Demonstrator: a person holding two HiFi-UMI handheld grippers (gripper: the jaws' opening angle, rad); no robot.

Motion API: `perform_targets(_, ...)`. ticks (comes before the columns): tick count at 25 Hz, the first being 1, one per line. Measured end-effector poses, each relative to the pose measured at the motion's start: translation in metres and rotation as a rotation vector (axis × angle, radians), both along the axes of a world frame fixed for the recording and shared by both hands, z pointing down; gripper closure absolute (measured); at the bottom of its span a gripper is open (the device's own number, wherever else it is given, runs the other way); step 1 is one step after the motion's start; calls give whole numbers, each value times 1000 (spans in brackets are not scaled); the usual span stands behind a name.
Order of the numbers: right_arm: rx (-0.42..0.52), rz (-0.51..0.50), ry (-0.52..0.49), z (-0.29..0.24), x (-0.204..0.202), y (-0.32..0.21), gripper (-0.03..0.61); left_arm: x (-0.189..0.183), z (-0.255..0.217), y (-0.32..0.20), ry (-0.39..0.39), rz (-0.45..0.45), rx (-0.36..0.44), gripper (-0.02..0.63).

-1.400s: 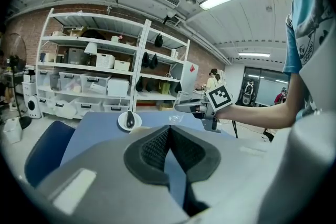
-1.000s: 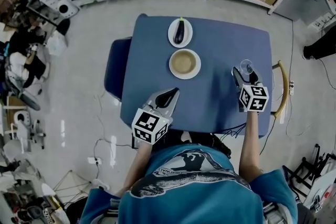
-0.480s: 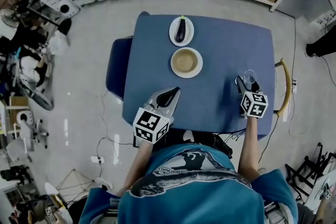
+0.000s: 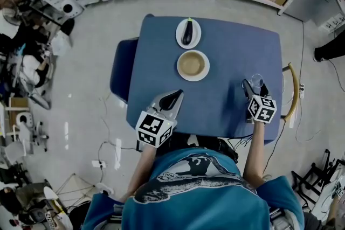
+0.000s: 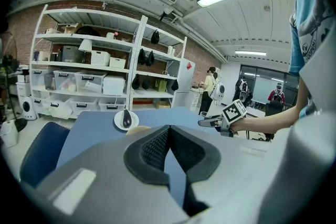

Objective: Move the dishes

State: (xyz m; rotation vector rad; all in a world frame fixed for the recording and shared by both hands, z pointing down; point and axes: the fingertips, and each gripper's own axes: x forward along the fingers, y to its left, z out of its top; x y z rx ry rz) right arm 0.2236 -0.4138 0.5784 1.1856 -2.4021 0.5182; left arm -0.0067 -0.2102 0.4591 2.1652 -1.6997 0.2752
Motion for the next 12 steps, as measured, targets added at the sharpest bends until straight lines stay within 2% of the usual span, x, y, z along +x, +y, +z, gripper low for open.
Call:
perform_targets(7,140,7,-30,-64,2,2,232,-7,5,5,5,-14,0,600)
perform_targets(12,211,-53,-77,-112,-19,9,236,-9,7,8,13,-20,-3,600)
